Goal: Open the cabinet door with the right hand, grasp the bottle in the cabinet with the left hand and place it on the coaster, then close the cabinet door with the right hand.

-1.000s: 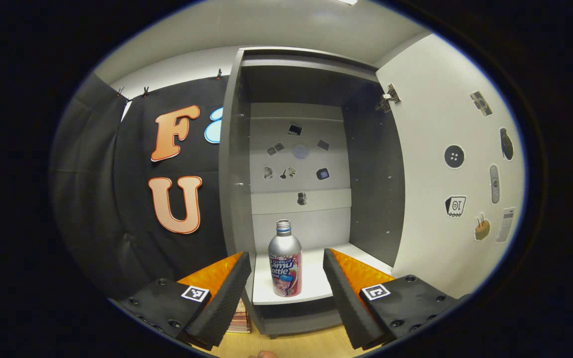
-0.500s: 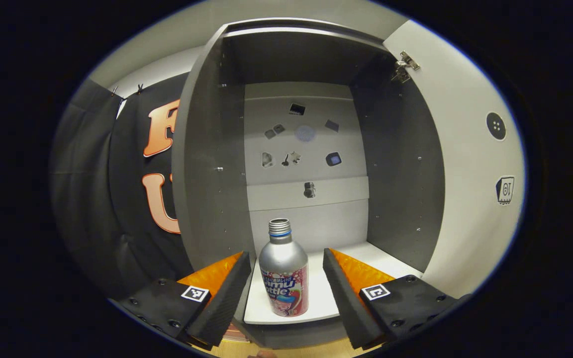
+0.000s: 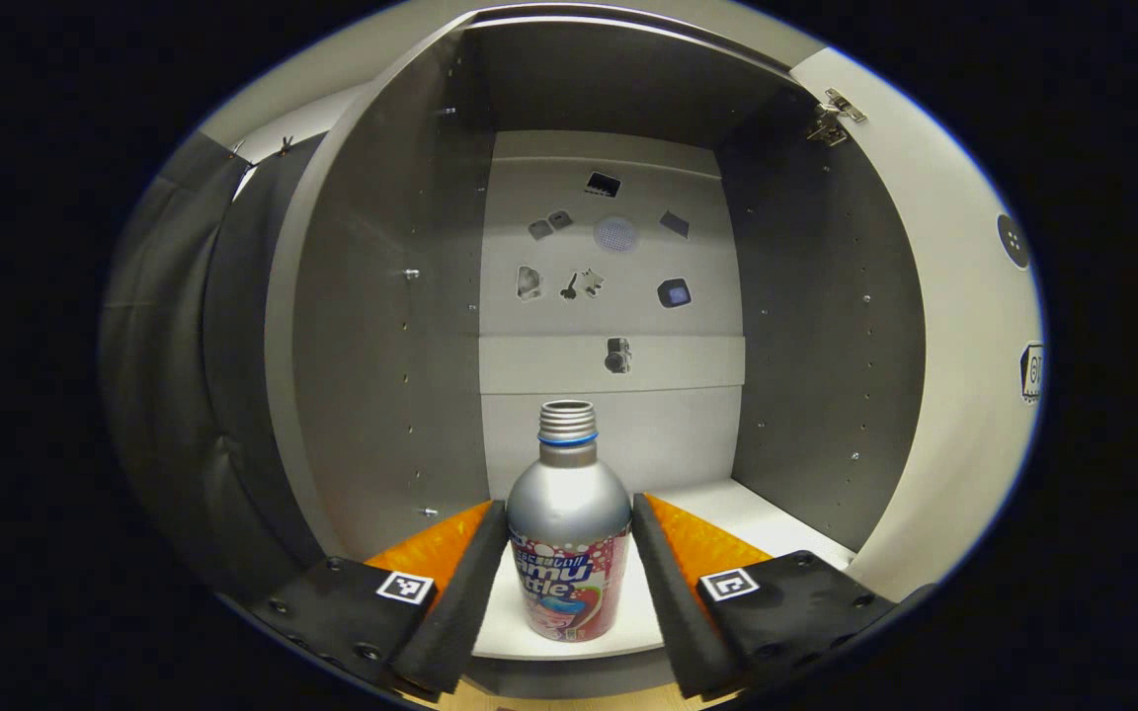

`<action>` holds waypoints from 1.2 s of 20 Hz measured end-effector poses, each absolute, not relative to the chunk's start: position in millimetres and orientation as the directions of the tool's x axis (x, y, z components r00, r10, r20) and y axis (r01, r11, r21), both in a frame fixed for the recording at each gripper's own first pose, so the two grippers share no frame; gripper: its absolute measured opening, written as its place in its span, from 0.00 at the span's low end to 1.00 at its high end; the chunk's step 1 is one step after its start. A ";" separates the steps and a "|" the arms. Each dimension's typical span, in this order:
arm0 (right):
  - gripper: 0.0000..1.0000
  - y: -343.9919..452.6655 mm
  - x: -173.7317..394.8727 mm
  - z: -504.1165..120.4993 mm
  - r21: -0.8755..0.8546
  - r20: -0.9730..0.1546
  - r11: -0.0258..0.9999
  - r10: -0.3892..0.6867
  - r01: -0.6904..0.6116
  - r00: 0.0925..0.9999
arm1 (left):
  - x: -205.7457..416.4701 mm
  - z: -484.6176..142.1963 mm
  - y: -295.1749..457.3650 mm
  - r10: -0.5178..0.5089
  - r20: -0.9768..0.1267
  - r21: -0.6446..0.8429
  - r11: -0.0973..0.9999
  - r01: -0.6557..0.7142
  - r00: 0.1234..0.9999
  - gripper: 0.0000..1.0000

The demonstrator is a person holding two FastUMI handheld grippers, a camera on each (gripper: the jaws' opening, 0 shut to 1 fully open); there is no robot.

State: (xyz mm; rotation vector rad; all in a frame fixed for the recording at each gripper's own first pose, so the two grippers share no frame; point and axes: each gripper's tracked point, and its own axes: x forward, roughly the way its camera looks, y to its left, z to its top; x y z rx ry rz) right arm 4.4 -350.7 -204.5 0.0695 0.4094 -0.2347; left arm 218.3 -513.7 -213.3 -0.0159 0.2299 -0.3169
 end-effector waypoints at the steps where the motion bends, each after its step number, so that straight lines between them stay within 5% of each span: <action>1: 0.93 -350.1 4.8 -204.6 0.023 -0.400 0.970 -0.213 0.242 0.891 | 218.7 -214.4 -512.0 -0.310 -0.222 -0.052 0.950 0.306 0.924 0.83; 16: 0.93 -337.8 18.2 -200.7 0.027 -0.374 0.980 -0.171 0.195 0.911 | 118.8 -175.3 -444.4 -0.331 -0.154 -0.059 0.944 0.326 0.931 0.80; 24: 0.93 -325.6 14.7 -204.7 0.038 -0.381 0.982 -0.158 0.186 0.911 | 56.9 -237.5 -356.6 -0.260 -0.222 -0.046 0.966 0.256 0.940 0.82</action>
